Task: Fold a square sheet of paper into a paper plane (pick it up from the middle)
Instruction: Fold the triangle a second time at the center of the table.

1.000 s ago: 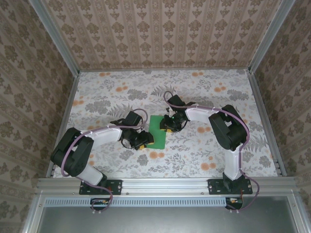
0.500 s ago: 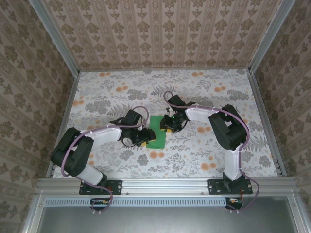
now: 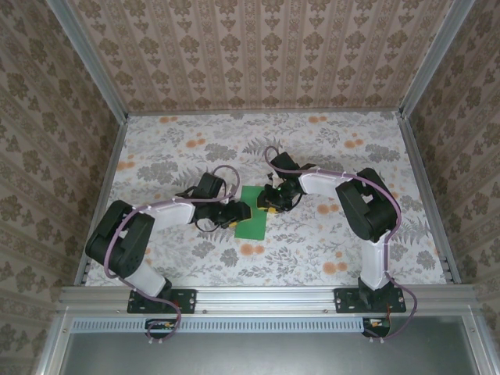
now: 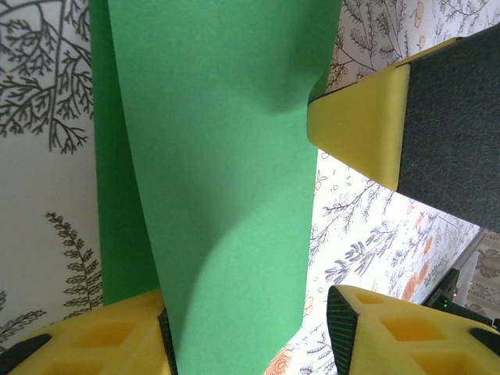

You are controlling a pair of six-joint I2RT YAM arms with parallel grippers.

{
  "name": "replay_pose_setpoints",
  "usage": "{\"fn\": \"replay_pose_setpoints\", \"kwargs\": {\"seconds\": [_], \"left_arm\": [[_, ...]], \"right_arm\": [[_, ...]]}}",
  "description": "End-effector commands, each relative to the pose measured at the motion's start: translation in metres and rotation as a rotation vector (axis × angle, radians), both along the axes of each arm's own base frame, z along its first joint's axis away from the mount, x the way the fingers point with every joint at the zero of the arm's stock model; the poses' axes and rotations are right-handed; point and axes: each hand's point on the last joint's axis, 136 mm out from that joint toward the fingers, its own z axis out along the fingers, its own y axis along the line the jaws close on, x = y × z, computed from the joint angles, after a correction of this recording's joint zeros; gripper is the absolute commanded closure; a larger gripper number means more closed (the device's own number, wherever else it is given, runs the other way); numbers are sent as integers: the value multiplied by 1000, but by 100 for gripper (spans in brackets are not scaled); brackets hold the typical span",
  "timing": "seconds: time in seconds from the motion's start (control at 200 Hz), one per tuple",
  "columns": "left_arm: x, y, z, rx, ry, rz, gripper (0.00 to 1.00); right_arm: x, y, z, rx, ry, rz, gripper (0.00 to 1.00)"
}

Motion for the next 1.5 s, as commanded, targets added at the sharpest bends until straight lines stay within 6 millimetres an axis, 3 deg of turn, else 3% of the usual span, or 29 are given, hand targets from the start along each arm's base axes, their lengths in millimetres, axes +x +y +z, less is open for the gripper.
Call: {"fn": "replay_pose_setpoints", "kwargs": {"seconds": [0.0, 0.13, 0.225, 0.445, 0.795, 0.94, 1.255, 1.495], "left_arm": [[-11, 4, -6, 2, 25, -17, 51], [-15, 10, -14, 30, 48, 1, 58], [-18, 11, -19, 38, 66, 9, 64], [-17, 12, -20, 41, 69, 14, 68], [-35, 7, -10, 2, 74, -13, 65], [-35, 4, 3, -47, 52, -10, 66], [-20, -17, 29, -151, 4, -32, 66], [-11, -29, 25, -143, -14, -45, 60]], "right_arm": [[-5, 1, -2, 2, -9, 34, 66], [-5, 12, 22, 88, -62, 69, 68], [-14, 16, 26, 127, -58, 85, 72], [-39, 19, 11, 117, -13, 94, 80], [-45, -5, -25, -50, 51, 51, 81], [-48, -13, -34, -101, 72, 40, 82], [-50, -14, -37, -107, 87, 41, 82], [-48, -8, -29, -65, 85, 35, 82]]}}
